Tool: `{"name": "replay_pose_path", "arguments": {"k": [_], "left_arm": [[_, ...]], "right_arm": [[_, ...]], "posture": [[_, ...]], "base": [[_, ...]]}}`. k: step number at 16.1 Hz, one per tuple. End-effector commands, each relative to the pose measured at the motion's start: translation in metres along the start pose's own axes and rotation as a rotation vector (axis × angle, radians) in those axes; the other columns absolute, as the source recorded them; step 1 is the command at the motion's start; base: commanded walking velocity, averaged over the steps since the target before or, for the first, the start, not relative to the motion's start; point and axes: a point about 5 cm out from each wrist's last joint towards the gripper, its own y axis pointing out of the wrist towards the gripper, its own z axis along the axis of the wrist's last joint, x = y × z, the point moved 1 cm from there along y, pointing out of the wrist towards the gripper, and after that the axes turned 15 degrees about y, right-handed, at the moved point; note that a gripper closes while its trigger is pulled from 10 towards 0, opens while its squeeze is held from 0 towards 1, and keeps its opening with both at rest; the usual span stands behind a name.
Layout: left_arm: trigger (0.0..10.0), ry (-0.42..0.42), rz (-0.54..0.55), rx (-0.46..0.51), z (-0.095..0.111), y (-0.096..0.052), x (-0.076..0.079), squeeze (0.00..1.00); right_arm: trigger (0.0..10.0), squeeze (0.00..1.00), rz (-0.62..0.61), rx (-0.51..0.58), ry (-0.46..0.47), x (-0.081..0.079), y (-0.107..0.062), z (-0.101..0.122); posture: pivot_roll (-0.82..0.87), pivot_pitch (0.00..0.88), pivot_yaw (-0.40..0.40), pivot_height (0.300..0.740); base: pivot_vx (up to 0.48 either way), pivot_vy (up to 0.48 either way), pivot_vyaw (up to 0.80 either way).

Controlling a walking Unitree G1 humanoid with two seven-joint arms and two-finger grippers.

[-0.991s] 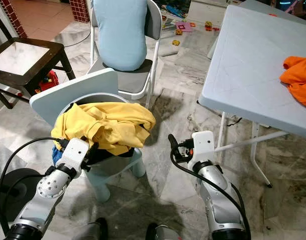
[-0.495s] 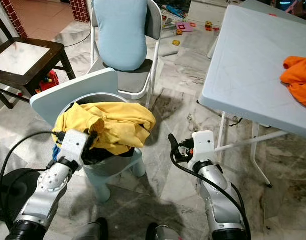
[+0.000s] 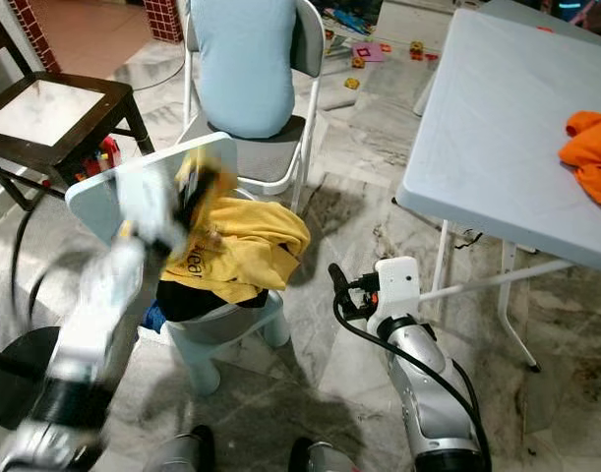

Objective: Hang hanger

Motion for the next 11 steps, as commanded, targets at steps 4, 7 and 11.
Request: {"name": "replay_pose_path", "arguments": {"k": [4,7,11], "left_arm": [[0.0,-0.408,0.046,0.201,0.049,0.014,-0.016,0.0],[0.0,-0.275,0.275,0.066,0.011,-0.02,-0.074,0.0],[0.0,-0.056,0.464,-0.037,0.0,-0.057,-0.113,0.0]], "right_arm": [[10.0,0.0,0.007,-0.003,0.001,-0.002,0.002,-0.002],[10.0,0.0,0.007,-0.019,-0.011,0.002,-0.001,-0.004],[10.0,0.0,0.028,-0.031,-0.016,-0.001,0.0,-0.006]], "posture": [[0.05,0.178,-0.063,0.74],[0.05,0.188,-0.081,0.74],[0.07,0.197,-0.095,0.74]], "base": [[0.0,0.0,0.0],[0.0,0.0,0.0],[0.0,0.0,0.0]]}}
